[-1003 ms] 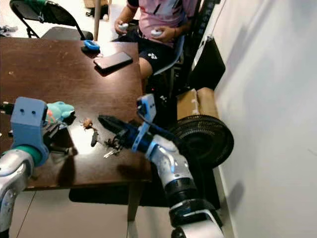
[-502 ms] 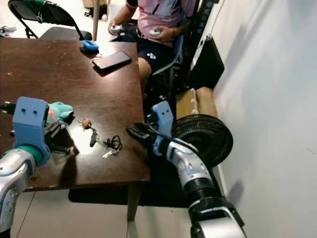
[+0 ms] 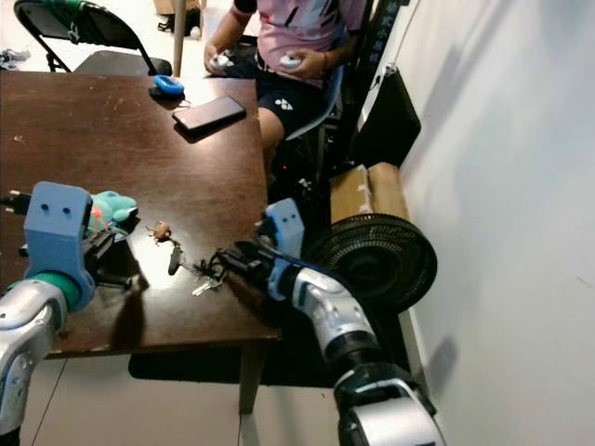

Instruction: Hang keys on a hook

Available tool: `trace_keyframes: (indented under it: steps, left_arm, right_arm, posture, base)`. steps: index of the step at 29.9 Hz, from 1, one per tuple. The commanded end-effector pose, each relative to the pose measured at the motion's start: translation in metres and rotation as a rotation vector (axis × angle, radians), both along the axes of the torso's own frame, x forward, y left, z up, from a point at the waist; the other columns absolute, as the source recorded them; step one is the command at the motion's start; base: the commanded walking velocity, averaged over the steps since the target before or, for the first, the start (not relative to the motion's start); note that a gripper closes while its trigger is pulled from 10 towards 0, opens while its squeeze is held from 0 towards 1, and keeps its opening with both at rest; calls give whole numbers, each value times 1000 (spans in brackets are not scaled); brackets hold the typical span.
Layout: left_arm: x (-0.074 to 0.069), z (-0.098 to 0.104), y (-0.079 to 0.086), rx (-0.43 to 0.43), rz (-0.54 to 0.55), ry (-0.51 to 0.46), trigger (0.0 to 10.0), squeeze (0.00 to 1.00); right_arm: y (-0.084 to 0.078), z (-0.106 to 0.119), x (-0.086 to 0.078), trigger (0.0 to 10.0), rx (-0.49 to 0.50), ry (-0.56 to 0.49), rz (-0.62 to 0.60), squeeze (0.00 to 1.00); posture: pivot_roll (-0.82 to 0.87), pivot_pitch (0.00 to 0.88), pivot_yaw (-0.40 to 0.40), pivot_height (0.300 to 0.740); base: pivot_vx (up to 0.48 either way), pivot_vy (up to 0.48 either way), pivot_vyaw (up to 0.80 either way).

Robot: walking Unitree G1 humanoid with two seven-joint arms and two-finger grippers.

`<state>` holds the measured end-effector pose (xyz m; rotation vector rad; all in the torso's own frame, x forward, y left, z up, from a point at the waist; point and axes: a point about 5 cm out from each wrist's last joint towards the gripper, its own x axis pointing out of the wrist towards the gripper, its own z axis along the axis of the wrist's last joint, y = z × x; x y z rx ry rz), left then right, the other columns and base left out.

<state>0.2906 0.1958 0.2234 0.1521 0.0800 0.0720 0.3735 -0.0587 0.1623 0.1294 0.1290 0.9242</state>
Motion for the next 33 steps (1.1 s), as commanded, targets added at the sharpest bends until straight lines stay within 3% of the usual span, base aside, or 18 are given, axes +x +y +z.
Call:
trace_keyframes:
  steps: [1,5,10,11,12,14,15,16,17,30,32,33]
  left_arm:
    - [-4,-2,-1,-1,-2,9,10000,0]
    - [-5,-2,0,0,2,11,10000,0]
    - [-5,-2,1,-1,5,11,10000,0]
    - [-5,-1,1,-1,5,12,10000,0]
    - [-5,-1,1,-2,4,11,10000,0]
    - [-4,-1,1,-3,4,11,10000,0]
    - [-4,-1,1,-3,3,11,10000,0]
    - [-4,-1,1,-3,3,11,10000,0]
    - [-4,0,0,-4,2,10,10000,0]
    - [-4,0,2,-12,10,9,10000,0]
    - [-4,0,1,-15,9,10,10000,0]
    - [-5,0,1,-15,8,12,10000,0]
  right_arm:
    - [-1,-8,-1,10000,-31,34,10,0]
    - [0,-19,-3,10000,-105,75,-9,0]
    - [-2,-24,-3,9765,-124,94,-23,0]
    - [-3,-25,-3,8549,-129,95,-25,0]
    - [-4,-26,-3,4784,-134,95,-31,0]
    - [-5,-26,-2,4431,-137,97,-37,0]
    - [-5,-26,-2,1216,-138,98,-44,0]
    - [-5,-26,-2,1216,-138,98,-44,0]
    - [-6,-26,-1,0,-138,99,-49,0]
    - [-1,-20,1,0,-109,89,-58,0]
    - [2,-7,2,0,-29,53,-42,0]
    - [3,8,2,0,61,12,-10,0]
  posture:
    - [229,199,13,740]
    - [231,203,13,740]
    - [228,207,15,740]
    - [227,207,17,740]
    - [225,207,18,740]
    - [225,207,18,740]
    - [225,207,17,740]
    - [225,207,17,740]
    - [227,206,18,740]
    - [232,204,19,740]
    - [230,205,21,740]
    - [230,206,21,740]
  base:
    - [0,0,0]
    - [0,0,0]
    - [0,0,0]
    - [0,0,0]
    - [0,0,0]
    - [0,0,0]
    - [0,0,0]
    - [0,0,0]
    - [0,0,0]
    - [0,0,0]
    - [0,0,0]
    - [0,0,0]
